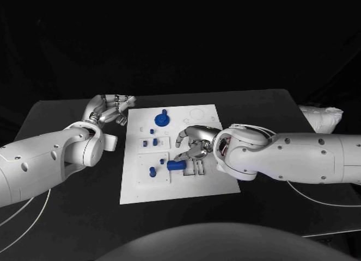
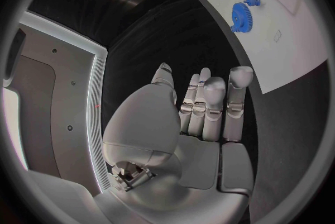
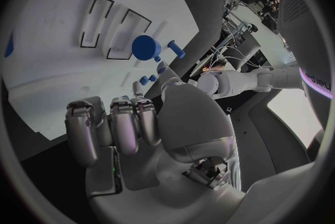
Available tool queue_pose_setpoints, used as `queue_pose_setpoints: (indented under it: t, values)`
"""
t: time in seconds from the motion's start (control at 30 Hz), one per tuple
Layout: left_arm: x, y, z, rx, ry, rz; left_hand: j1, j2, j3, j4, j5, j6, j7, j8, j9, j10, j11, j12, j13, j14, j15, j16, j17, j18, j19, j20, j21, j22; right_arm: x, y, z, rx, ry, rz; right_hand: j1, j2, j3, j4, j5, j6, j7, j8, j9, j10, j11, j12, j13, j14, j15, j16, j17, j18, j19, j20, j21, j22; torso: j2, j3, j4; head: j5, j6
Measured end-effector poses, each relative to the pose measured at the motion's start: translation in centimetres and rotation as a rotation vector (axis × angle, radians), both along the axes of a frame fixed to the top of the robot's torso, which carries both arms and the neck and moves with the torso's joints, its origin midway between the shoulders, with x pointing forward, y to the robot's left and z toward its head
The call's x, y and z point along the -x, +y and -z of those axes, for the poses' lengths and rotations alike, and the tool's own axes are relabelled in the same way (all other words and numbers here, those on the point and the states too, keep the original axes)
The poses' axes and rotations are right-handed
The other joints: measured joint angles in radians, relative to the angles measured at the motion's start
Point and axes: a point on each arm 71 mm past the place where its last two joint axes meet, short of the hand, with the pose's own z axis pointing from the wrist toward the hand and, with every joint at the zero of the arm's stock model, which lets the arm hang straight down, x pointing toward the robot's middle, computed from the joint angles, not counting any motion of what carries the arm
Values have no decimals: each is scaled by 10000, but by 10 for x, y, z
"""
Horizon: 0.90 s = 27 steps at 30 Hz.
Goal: Assemble the parts on the task board
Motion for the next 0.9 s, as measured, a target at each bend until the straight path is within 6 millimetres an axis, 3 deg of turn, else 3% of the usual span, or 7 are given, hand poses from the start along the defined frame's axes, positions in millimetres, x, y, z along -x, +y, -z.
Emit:
queue_pose_setpoints:
  t: [0.4,0.9]
  values:
    - [0,0,0,-6,-1,4,0,0,0,0,0,0,0,0,0,0,0,0,0,0,0,0,1,-1,0,0,0,0,3,11,2,705,-195,-706,-51,-50,0,-54,-38,673,109,-609,-585,1,0,0,0,-34,33,0,-1,-1,0,0,0,-1,-4,0,-11,-30,0]
    - [0,1,0,-21,-6,-5,0,0,0,0,0,0,0,0,0,0,0,0,0,0,0,0,2,-1,1,-1,0,0,6,19,5,995,154,-985,-147,-146,-57,4,44,1255,200,-1210,-1026,-7,64,0,7,2,68,0,-1,1,1,72,0,2,-7,-4,-11,-73,0]
